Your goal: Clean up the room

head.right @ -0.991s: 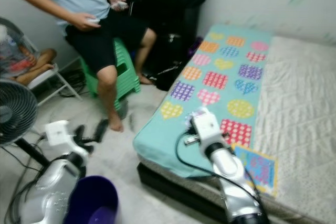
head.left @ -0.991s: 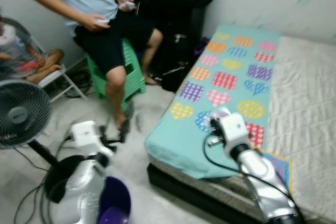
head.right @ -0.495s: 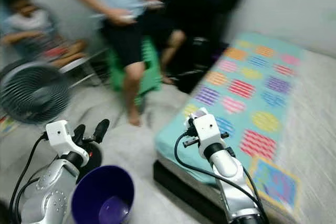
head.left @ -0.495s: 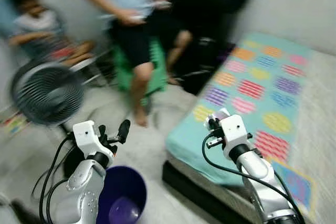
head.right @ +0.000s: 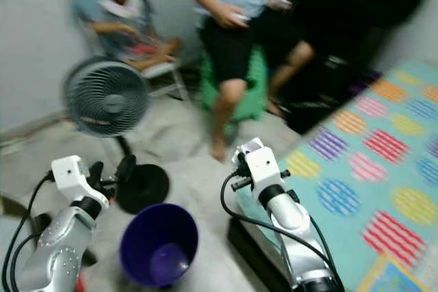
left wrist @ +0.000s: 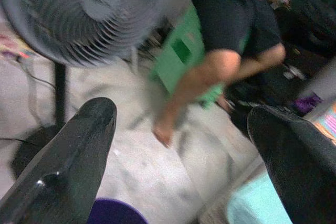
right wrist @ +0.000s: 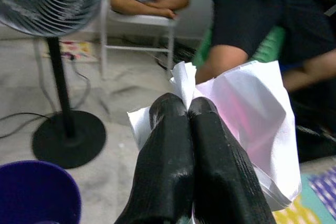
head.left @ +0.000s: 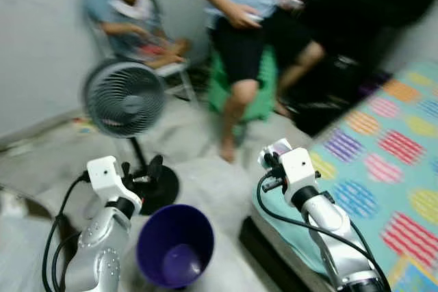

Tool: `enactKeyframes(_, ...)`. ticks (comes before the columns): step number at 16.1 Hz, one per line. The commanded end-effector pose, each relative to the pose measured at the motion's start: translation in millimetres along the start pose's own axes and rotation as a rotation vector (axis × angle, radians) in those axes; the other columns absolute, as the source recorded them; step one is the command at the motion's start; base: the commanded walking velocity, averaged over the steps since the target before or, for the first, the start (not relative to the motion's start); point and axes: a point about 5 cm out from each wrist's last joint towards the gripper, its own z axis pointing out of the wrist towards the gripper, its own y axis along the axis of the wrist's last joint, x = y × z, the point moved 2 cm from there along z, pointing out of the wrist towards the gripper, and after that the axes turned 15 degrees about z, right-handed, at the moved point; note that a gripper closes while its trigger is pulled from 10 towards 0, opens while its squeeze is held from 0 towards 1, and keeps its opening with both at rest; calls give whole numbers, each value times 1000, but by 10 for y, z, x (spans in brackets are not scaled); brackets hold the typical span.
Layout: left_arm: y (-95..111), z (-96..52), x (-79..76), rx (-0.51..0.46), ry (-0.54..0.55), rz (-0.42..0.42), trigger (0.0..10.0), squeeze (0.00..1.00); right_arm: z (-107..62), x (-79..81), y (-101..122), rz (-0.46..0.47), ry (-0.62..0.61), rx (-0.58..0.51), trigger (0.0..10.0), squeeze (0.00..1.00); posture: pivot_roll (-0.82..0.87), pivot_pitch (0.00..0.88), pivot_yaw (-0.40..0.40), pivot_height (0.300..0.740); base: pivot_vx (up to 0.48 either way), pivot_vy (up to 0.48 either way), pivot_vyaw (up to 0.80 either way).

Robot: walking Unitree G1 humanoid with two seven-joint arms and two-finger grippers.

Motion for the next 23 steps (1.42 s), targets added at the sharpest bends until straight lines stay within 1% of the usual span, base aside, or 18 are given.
enactKeyframes(1,-13,3,-30,7,-2,-2,10000,0,-12,-29,2,-5,-3,1,10000,0,-193,0,6,740,0,0,800)
enactKeyframes(4,13,12,-40,-3,-11,3,10000,0,-1,-21,20,-7,3,-4,10000,0,-202,0,14,740,0,0,800)
enactKeyframes(11,14,14,-19,1,10,15,10000,0,11,16,46,-26,24,-16,10000,0,-199,0,20,740,0,0,745)
enactKeyframes(14,10,18,-17,5,7,13,10000,0,15,5,31,-10,10,-12,10000,0,-201,0,23,740,0,0,0)
enactKeyframes(16,5,31,-32,8,-1,18,10000,0,19,8,25,-31,8,-7,10000,0,-200,0,23,740,0,0,0)
enactKeyframes(18,6,34,-34,6,-1,16,10000,0,25,-15,27,-85,-22,0,10000,0,-200,0,22,740,0,0,800)
enactKeyframes(19,14,37,-39,-2,-2,10,10000,0,37,-53,77,-214,-58,-23,10000,0,-200,0,22,740,0,0,675)
enactKeyframes(20,16,39,-40,-3,-2,9,10000,0,47,-75,95,-228,-79,-32,10000,0,-200,0,22,740,0,0,0)
enactKeyframes(21,-1,66,-29,13,9,20,10000,0,84,-165,122,-248,-153,-34,10000,0,-200,0,22,740,0,0,0)
enactKeyframes(22,-106,123,25,102,63,99,10000,0,118,-257,114,-251,-215,-12,10000,0,-192,0,21,740,0,0,0)
enactKeyframes(23,-180,169,91,173,119,173,10000,0,133,-302,105,-248,-233,-2,10000,0,-194,0,22,740,0,0,0)
